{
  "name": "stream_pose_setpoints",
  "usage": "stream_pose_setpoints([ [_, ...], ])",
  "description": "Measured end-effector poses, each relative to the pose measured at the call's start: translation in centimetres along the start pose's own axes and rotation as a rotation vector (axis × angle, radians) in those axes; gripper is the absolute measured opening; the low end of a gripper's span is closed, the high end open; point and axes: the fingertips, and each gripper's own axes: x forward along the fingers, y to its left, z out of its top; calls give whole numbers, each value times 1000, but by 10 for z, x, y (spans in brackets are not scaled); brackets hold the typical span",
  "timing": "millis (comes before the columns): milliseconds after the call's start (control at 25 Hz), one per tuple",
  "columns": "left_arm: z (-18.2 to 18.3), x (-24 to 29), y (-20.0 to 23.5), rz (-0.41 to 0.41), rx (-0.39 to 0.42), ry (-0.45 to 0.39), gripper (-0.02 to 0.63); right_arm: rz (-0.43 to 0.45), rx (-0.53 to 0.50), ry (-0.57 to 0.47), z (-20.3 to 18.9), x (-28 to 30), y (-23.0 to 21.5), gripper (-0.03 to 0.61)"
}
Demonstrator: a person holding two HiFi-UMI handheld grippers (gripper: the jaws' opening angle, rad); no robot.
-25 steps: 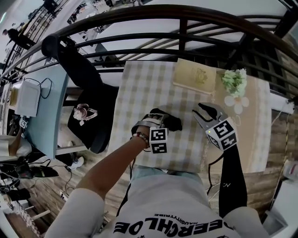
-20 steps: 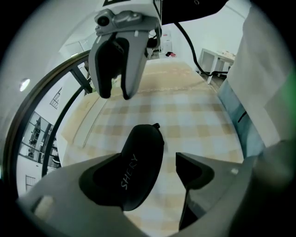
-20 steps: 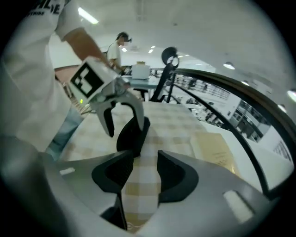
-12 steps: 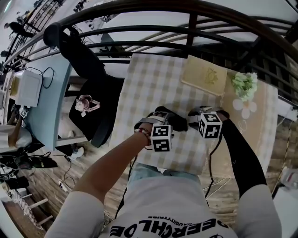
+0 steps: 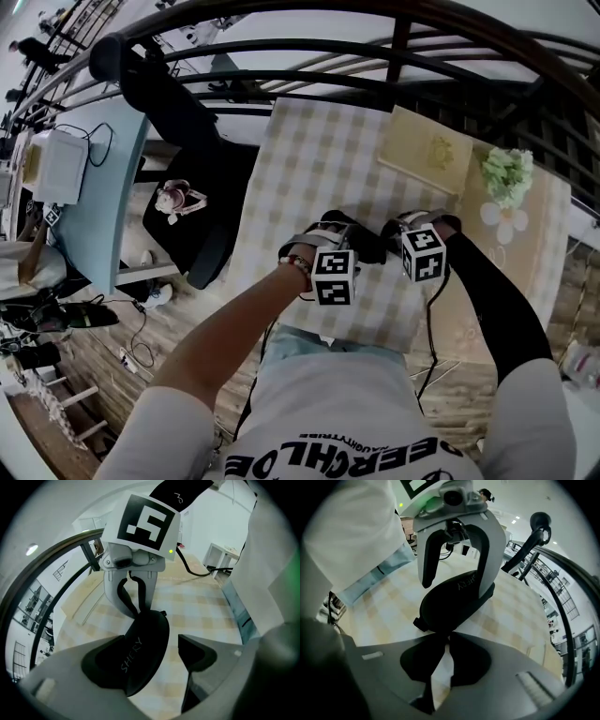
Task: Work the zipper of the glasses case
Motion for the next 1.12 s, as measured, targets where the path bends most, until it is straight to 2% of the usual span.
stream_pose_setpoints([
  [280,1,1,2,7,3,3,365,-19,159,-43,-3,-3,1,34],
  [640,0,2,4,18,25,20,365,-18,146,-11,-4,-9,19,31],
  [1120,0,5,5,27,55,35,365,-31,317,-92,9,-15,35,29],
])
